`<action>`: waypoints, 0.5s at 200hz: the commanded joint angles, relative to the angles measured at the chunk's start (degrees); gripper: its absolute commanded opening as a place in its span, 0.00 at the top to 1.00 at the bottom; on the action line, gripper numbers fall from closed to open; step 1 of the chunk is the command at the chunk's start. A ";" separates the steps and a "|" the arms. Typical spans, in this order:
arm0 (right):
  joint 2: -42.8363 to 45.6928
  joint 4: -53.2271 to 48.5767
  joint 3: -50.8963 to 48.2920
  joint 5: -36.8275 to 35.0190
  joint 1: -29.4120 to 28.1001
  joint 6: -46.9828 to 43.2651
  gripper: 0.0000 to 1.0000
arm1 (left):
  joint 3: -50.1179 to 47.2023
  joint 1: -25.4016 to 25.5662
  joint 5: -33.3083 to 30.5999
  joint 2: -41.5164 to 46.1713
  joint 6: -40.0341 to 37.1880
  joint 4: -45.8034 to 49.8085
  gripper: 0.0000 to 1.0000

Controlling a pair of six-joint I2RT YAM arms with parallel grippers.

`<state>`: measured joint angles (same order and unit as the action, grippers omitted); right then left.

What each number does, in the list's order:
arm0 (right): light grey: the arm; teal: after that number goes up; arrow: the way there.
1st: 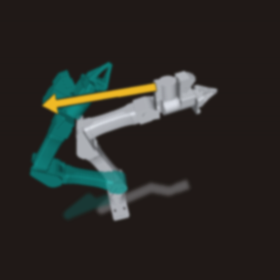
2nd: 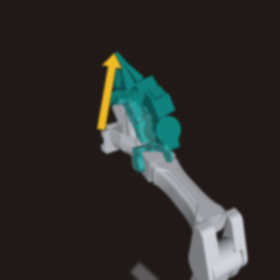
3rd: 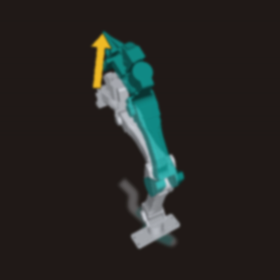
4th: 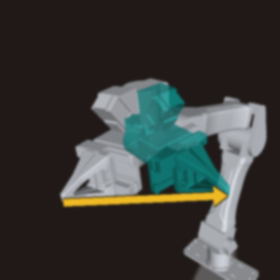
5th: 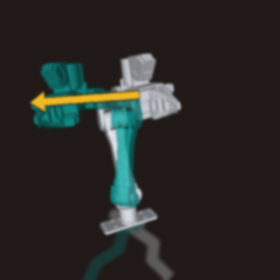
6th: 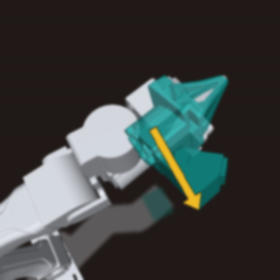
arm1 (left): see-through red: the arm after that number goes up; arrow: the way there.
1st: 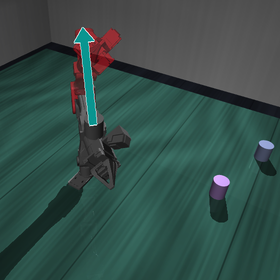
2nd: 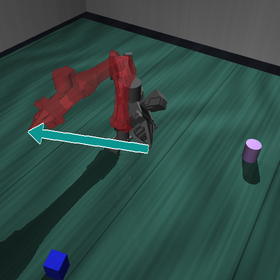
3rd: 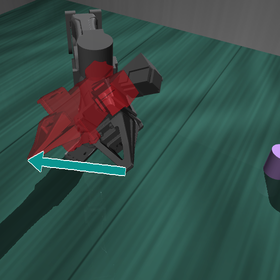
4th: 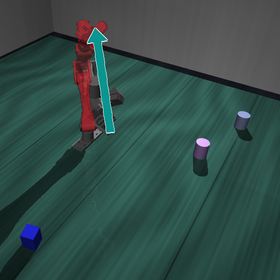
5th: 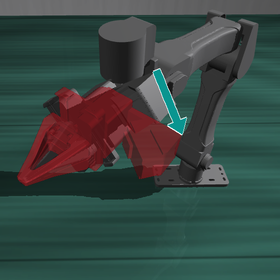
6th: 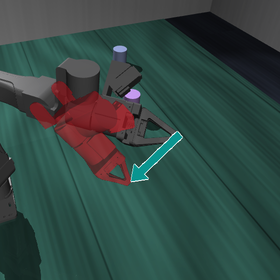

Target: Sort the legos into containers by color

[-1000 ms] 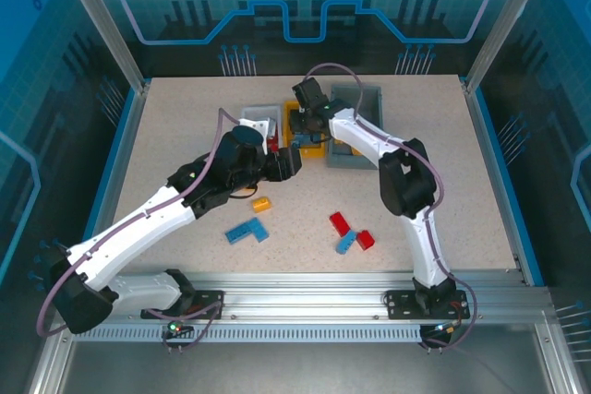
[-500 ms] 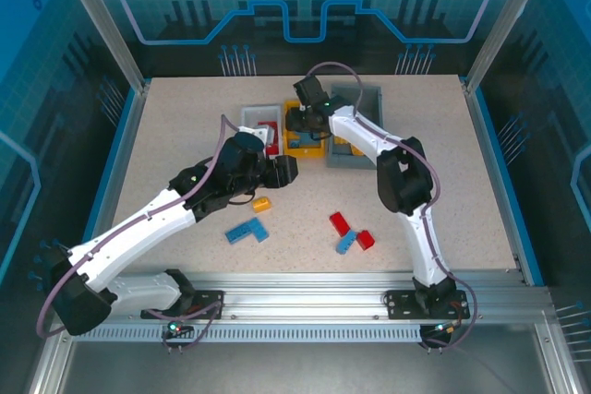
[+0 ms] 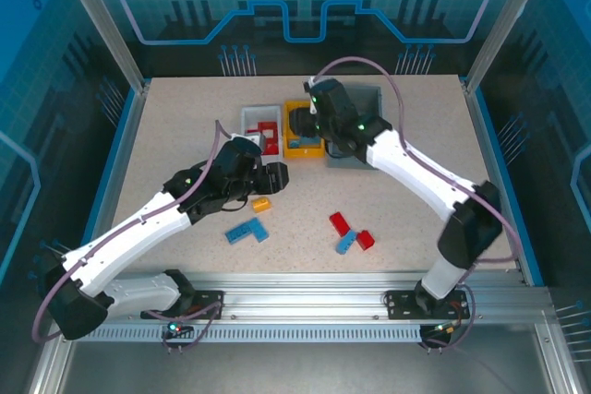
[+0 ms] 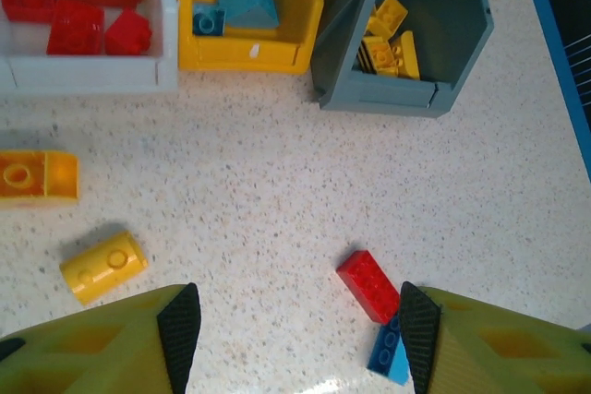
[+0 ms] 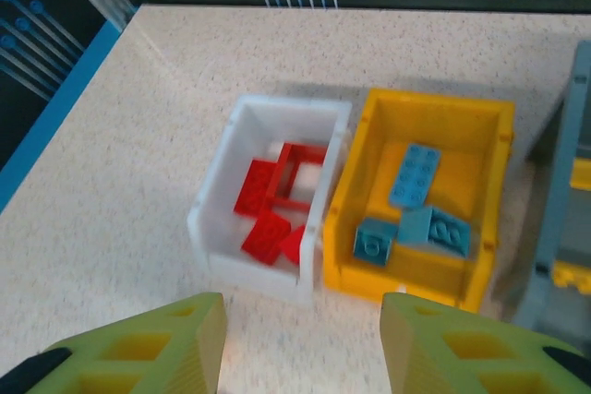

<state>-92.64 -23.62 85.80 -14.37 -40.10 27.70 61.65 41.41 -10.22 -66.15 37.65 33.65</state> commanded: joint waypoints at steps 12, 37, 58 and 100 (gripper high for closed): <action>13.94 -3.11 -15.71 -7.45 -6.81 1.53 0.49 | -1.84 0.93 8.46 -5.12 8.94 -0.49 0.38; 27.82 -8.91 -26.30 -10.22 -13.26 5.26 0.40 | -2.03 5.93 8.91 -11.91 15.32 -4.53 0.37; 39.20 -16.01 -31.70 -13.89 -19.06 9.96 0.36 | -0.62 9.19 9.83 -18.83 21.41 -7.23 0.36; 51.02 -29.70 -32.66 -22.80 -26.36 16.21 0.33 | 5.27 13.55 11.80 -32.25 31.11 -10.54 0.34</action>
<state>-44.58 -42.89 53.45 -29.12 -63.96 38.52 61.95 53.15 -0.69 -93.54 60.38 25.63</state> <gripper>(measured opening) 0.665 0.655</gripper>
